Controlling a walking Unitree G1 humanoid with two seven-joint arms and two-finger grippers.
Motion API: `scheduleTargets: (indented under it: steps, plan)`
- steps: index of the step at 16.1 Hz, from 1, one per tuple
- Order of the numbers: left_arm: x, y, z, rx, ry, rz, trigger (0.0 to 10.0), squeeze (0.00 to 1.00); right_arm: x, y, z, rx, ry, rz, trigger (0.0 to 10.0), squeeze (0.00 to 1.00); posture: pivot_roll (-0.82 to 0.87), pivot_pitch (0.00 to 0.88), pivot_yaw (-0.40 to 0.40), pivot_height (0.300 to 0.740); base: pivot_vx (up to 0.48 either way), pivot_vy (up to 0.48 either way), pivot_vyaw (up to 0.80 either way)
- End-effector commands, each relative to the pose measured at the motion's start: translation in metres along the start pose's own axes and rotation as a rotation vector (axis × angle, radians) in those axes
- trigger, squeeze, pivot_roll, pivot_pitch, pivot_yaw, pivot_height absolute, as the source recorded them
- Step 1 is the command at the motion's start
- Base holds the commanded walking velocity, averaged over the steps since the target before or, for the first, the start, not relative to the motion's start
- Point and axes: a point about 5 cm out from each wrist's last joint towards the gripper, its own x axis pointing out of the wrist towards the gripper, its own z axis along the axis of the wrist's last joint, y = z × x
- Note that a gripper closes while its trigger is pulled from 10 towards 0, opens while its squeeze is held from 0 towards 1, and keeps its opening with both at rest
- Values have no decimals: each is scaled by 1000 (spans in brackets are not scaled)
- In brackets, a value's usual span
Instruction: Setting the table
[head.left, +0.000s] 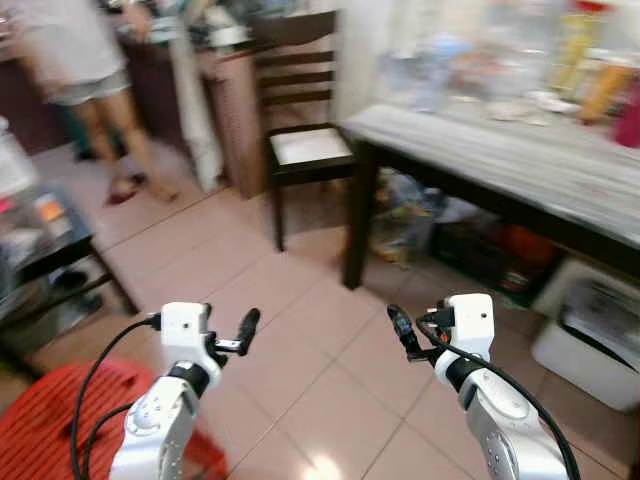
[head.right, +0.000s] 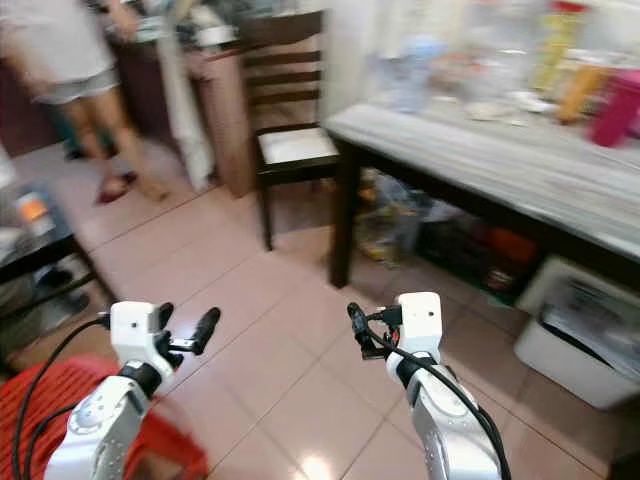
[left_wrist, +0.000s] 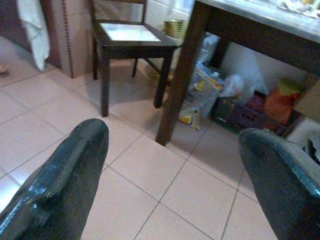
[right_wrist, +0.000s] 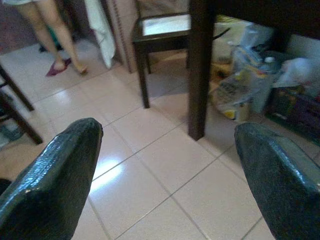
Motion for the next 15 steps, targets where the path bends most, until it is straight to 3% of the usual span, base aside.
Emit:
scheduleTargets:
  steps: [1, 10, 15]
  plan:
    - [2, -5, -4, -8, 17, -16, 10000, 0, -2, -6, 1, 2, 0, -15, 10000, 0, -181, 0, 14, 740, 0, -285, -706]
    - [3, -2, -3, 1, 26, -21, 10000, 0, -5, -4, 0, 13, 0, -22, 10000, 0, -188, 0, 23, 740, 0, -282, -655]
    - [9, -13, 11, 24, -42, -56, 10000, 0, -5, -3, 23, -16, -114, -54, 10000, 0, -194, 0, 23, 740, 0, -282, 0]
